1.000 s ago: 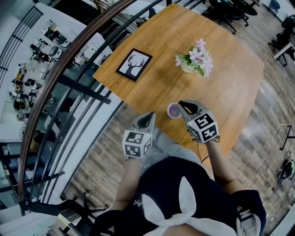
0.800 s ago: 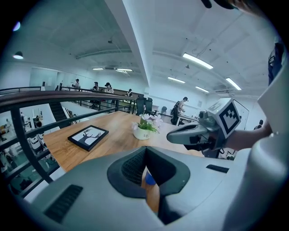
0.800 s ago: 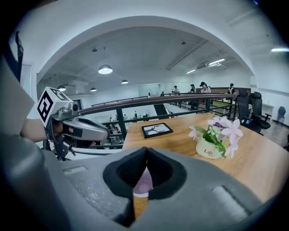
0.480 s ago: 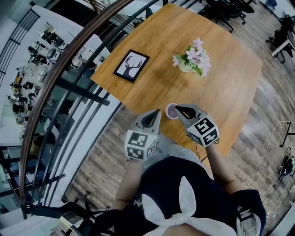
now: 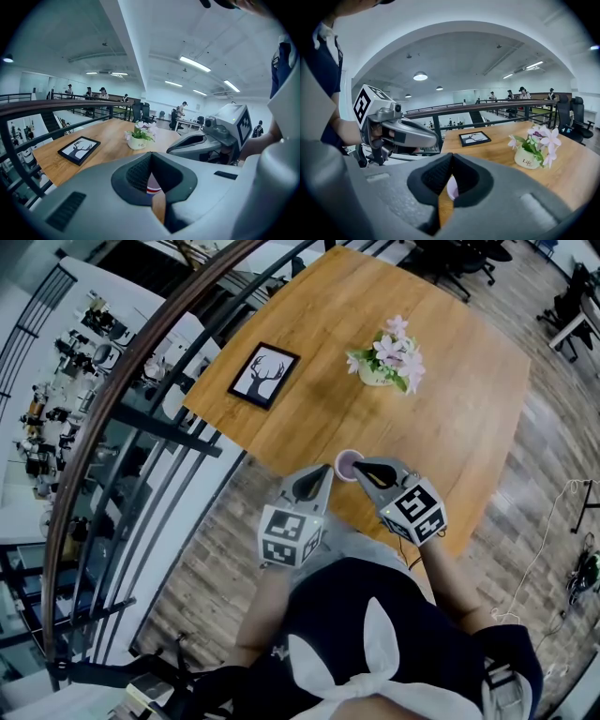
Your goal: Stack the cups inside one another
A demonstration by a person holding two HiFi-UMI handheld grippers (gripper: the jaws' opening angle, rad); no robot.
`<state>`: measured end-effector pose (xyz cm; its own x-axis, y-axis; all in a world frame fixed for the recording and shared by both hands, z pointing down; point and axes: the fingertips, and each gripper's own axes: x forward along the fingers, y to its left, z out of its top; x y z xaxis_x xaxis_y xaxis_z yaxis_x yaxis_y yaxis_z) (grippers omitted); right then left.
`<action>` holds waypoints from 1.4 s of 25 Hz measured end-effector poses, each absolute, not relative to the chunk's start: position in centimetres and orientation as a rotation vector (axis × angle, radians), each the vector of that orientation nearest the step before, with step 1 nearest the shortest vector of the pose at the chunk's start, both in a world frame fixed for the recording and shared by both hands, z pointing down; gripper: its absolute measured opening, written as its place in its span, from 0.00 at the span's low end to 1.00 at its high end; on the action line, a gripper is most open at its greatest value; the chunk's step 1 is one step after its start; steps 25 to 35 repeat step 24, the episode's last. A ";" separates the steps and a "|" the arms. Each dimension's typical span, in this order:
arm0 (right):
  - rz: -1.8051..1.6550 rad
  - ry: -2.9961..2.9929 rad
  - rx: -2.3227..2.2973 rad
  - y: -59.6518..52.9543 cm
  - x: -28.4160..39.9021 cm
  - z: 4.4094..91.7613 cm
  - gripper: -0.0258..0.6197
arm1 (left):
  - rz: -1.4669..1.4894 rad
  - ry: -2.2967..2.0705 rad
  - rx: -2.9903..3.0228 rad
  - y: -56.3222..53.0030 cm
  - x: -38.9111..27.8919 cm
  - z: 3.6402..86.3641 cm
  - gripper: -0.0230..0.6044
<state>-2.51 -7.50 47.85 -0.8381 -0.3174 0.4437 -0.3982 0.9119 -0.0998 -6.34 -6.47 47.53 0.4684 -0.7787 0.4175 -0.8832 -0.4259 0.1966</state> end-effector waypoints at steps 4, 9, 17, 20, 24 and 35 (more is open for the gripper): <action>0.254 -2.647 0.526 -7.4 -2.4 47.5 0.04 | 0.374 -1.393 2.332 -6.3 -6.4 47.5 0.06; 0.253 -2.637 0.537 -7.5 -2.1 47.6 0.04 | 0.377 -1.393 2.329 -6.3 -6.4 47.7 0.06; 0.263 -2.615 0.568 -7.9 -1.8 48.3 0.04 | 0.378 -1.400 2.311 -6.2 -6.8 48.3 0.06; 0.265 -2.611 0.574 -7.9 -1.7 48.2 0.04 | 0.377 -1.399 2.308 -6.1 -6.8 48.3 0.06; 0.268 -2.607 0.584 -8.1 -1.5 48.2 0.04 | 0.378 -1.393 2.310 -6.1 -6.5 48.4 0.06; 0.268 -2.607 0.584 -8.1 -1.5 48.2 0.04 | 0.378 -1.393 2.310 -6.1 -6.5 48.4 0.06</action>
